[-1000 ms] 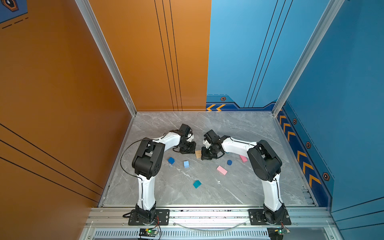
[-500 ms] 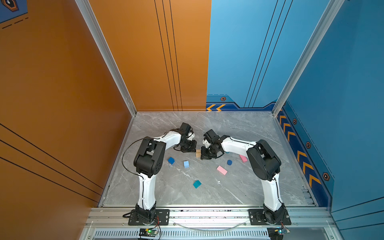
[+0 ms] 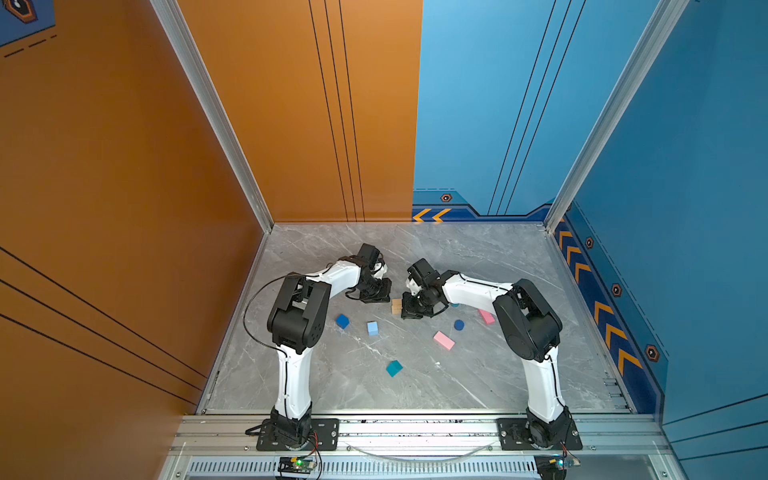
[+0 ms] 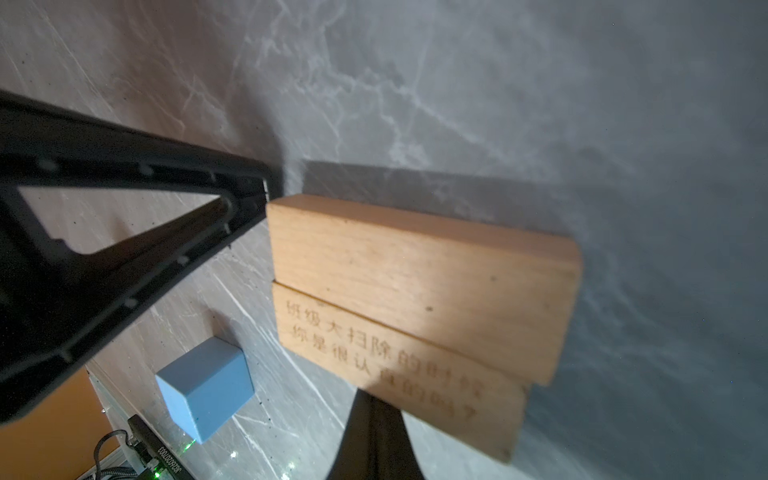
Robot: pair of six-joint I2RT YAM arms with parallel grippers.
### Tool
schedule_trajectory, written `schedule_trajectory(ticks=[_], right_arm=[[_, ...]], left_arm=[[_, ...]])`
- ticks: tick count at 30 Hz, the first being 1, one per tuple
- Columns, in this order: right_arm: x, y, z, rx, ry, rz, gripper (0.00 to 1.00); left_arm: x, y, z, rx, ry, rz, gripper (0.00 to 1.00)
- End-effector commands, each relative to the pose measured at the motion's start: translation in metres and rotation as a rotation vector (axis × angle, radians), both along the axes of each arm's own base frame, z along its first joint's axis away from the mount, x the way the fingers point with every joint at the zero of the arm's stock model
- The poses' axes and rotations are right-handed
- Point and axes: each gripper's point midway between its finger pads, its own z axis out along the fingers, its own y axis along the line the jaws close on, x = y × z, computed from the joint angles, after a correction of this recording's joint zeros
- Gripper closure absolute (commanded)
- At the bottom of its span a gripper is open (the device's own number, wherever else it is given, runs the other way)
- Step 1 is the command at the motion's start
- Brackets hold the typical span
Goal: Build the wood block tower
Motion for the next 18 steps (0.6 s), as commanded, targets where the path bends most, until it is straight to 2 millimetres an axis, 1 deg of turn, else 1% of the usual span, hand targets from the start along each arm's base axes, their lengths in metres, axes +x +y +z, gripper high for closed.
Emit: schedule_trajectory(ticks=[1, 8, 14, 18], right_arm=[[0.004, -0.020, -0.031, -0.103, 0.021, -0.059, 1.00], [0.007, -0.020, -0.031, -0.099, 0.018, -0.075, 1.00], [0.009, -0.022, -0.034, -0.099, 0.019, -0.087, 1.00], [0.011, -0.018, -0.032, -0.082, 0.015, -0.092, 1.00]], left_arm=[[0.000, 0.006, 0.003, 0.020, 0.006, 0.005, 1.00], [-0.002, 0.009, 0.010, 0.028, -0.009, 0.006, 1.00], [-0.005, 0.008, 0.014, 0.026, -0.012, 0.003, 1.00], [-0.007, 0.007, 0.017, 0.024, -0.014, 0.002, 1.00]])
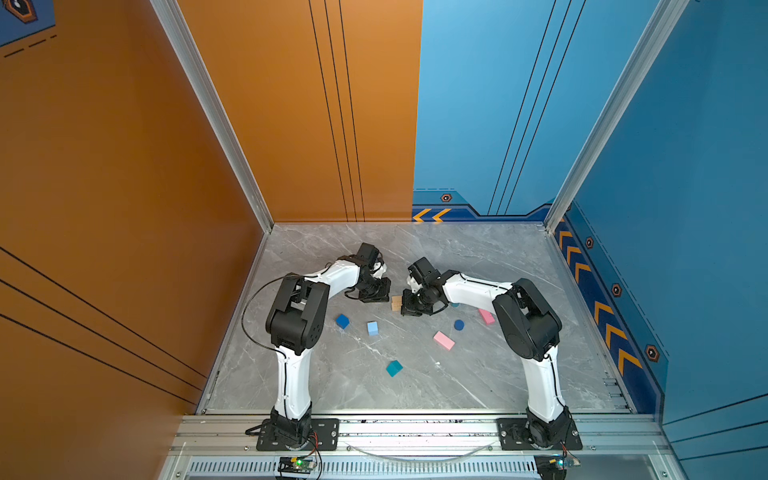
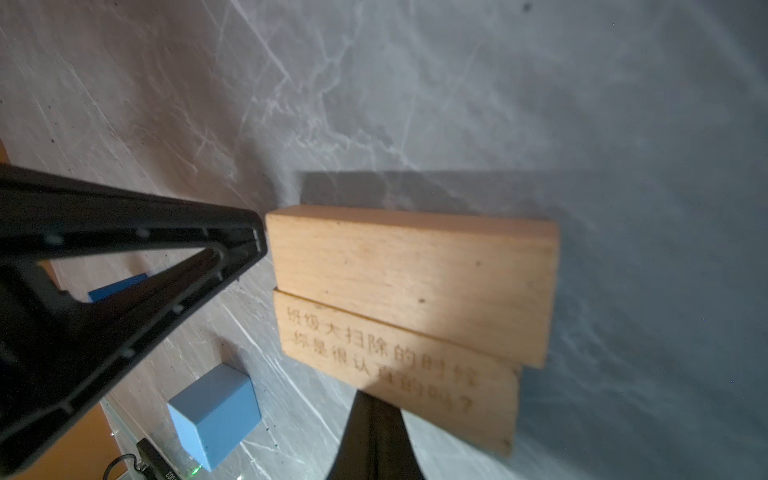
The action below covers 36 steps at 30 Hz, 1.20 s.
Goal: Build the wood block tower
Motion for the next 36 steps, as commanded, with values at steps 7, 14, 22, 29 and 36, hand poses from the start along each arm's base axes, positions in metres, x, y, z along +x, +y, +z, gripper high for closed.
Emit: schedule_trajectory(ticks=[7, 14, 22, 29, 36], right_arm=[[-0.001, -0.016, -0.033, -0.080, 0.046, -0.058, 1.00], [0.002, -0.013, -0.033, -0.052, 0.042, -0.091, 1.00], [-0.005, -0.015, -0.020, -0.045, 0.037, -0.080, 1.00], [-0.020, -0.013, 0.016, -0.013, 0.008, -0.024, 0.87], [-0.026, -0.035, 0.051, -0.018, -0.048, -0.024, 0.84]], left_arm=[[-0.012, 0.009, 0.010, 0.038, -0.005, 0.005, 1.00], [-0.013, 0.009, 0.010, 0.038, -0.003, 0.008, 1.00], [-0.013, 0.008, 0.010, 0.038, -0.005, 0.006, 1.00], [-0.011, 0.009, 0.012, 0.037, -0.010, 0.008, 1.00], [-0.010, 0.012, 0.016, 0.038, -0.019, 0.013, 1.00]])
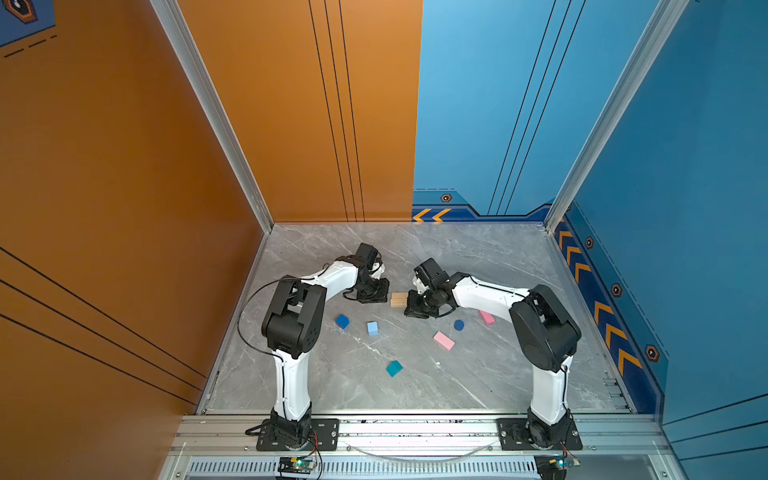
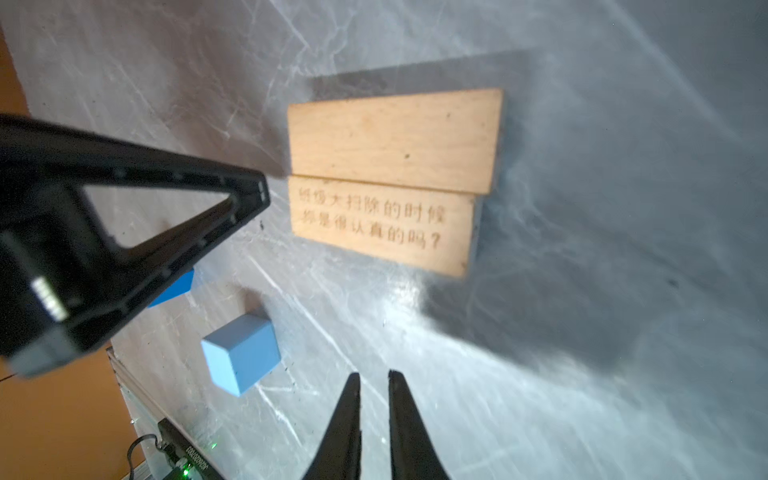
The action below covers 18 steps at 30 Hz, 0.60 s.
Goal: Build the wood block tower
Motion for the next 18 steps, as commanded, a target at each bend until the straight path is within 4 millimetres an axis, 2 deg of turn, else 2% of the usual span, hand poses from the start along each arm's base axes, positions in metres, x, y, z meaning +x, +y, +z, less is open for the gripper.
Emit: schedule_trajectory(ticks=[1, 6, 12, 18], right_arm=[[-0.001, -0.025, 0.015, -0.048, -0.035, -0.010, 0.85], [0.018, -0.047, 0.011, -0.054, -0.040, -0.069, 1.00], [0.041, -0.047, -0.007, -0.028, -0.008, -0.093, 1.00], [0.056, -0.049, -0.023, -0.028, 0.005, -0.113, 1.00]], left_arm=[[-0.004, 0.005, 0.011, 0.013, -0.011, 0.005, 1.00], [-0.006, 0.006, 0.007, 0.018, 0.000, 0.004, 1.00], [-0.007, 0.009, 0.003, 0.032, 0.008, 0.011, 1.00], [-0.008, 0.011, 0.001, 0.045, 0.012, 0.011, 1.00]])
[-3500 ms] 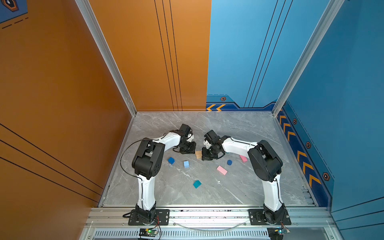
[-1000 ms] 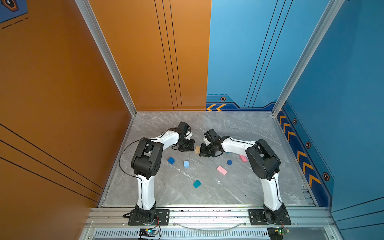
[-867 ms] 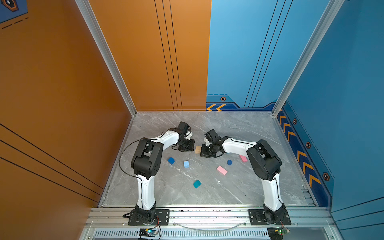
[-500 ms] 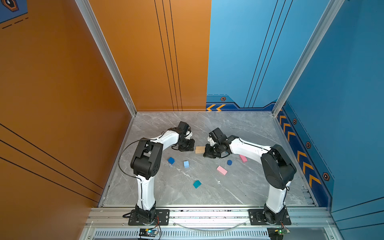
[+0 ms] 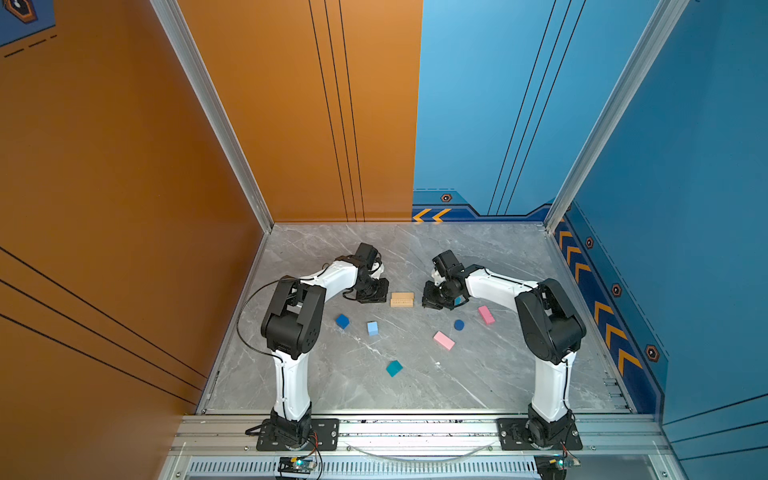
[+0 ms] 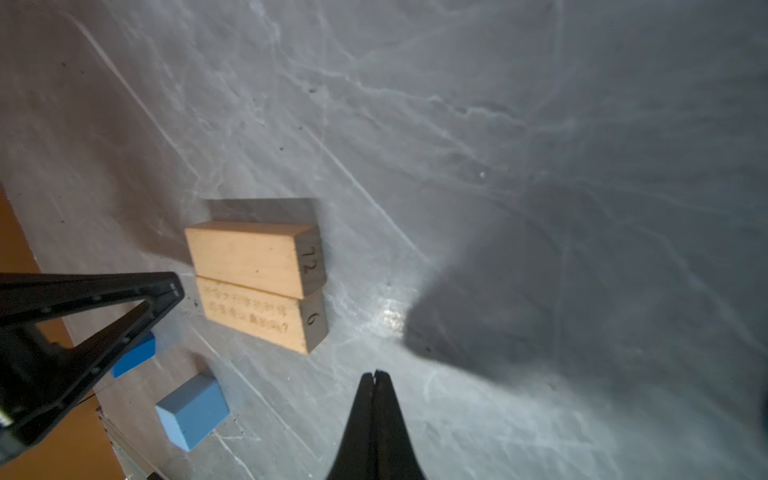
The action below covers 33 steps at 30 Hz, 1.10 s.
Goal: Build the wood block tower
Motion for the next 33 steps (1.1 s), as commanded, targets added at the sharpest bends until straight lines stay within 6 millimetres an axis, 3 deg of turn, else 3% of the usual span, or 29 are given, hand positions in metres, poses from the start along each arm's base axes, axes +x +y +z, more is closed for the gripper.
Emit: schedule_trajectory(ticks=[1, 10, 11, 14, 33], right_arm=[[0.015, 0.003, 0.005, 0.021, -0.034, 0.003, 1.00], [0.033, 0.008, -0.002, 0.029, -0.064, -0.026, 1.00], [0.033, 0.008, -0.013, 0.021, -0.041, -0.027, 1.00], [0.036, 0.012, -0.016, 0.026, -0.038, -0.024, 1.00], [0.029, 0.023, -0.025, 0.033, -0.012, -0.008, 1.00]], left_arm=[[-0.008, 0.007, 0.000, 0.027, 0.015, 0.004, 1.00], [-0.010, 0.011, -0.005, 0.040, 0.028, 0.003, 1.00], [-0.009, 0.011, -0.005, 0.040, 0.028, 0.003, 1.00], [-0.009, 0.011, -0.004, 0.041, 0.026, 0.003, 1.00], [-0.009, 0.012, -0.005, 0.041, 0.030, 0.007, 1.00]])
